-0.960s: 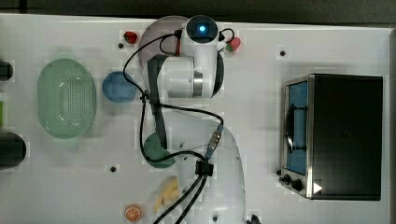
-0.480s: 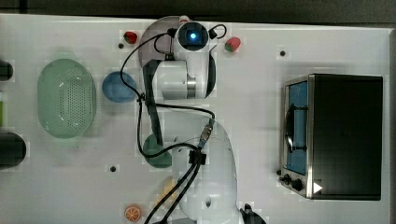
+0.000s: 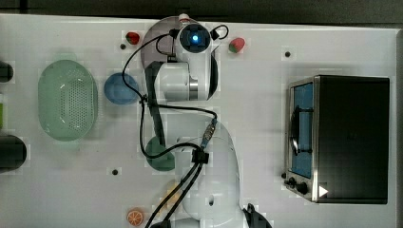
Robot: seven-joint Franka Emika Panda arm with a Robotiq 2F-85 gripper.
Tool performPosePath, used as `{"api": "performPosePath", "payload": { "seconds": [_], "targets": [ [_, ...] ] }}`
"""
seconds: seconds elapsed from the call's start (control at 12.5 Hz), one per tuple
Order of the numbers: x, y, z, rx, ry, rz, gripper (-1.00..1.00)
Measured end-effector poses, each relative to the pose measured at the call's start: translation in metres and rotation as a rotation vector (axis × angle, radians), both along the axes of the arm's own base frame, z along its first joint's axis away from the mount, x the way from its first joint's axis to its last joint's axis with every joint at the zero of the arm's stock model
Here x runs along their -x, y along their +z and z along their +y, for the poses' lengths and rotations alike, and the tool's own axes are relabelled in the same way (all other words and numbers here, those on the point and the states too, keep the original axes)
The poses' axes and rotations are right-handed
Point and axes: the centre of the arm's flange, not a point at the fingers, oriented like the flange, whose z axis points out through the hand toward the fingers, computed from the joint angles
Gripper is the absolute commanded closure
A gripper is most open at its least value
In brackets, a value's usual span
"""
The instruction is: Pick ketchup from plate and place it on table.
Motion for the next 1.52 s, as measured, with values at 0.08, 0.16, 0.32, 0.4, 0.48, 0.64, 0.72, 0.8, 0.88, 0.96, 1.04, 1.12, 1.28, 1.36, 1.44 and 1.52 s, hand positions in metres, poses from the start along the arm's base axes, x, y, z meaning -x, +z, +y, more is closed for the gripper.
{"api": "performPosePath", "payload": {
  "seconds": [0.08,0.16,0.32,0.4,0.48,0.64,0.72,0.8,0.88,0.96,1.04,1.12,1.28,1.36,1.44,1.52],
  "targets": [
    [-0.001,0.002,-0.001,0.002,-0.001,-0.003,-0.17],
    [-0.003,0.004,-0.003,0.003,-0.004,-0.009,-0.17],
    [-0.006,0.011,-0.007,-0.006,-0.024,-0.018,-0.17],
    [-0.005,0.018,-0.009,-0.006,-0.029,-0.006,-0.17],
    [-0.004,0.029,-0.010,-0.008,-0.032,0.012,-0.17],
    [0.000,0.071,-0.014,-0.024,-0.051,0.045,-0.17],
    [0.006,0.100,-0.018,-0.019,-0.053,0.075,-0.17],
    [0.013,0.137,-0.023,-0.014,-0.053,0.098,-0.17],
    [0.021,0.179,-0.028,-0.007,-0.057,0.098,-0.17],
    [0.030,0.224,-0.036,0.003,-0.062,0.091,-0.17],
    [0.040,0.268,-0.043,0.011,-0.077,0.071,-0.17],
    [0.053,0.308,-0.051,0.020,-0.103,0.036,-0.17],
    [0.086,0.363,-0.066,0.030,-0.169,-0.016,-0.17],
    [0.102,0.374,-0.073,0.027,-0.197,-0.031,-0.17],
    [0.116,0.372,-0.079,0.029,-0.214,-0.035,-0.17],
    [0.124,0.360,-0.085,0.033,-0.232,-0.042,-0.17]
  ]
}}
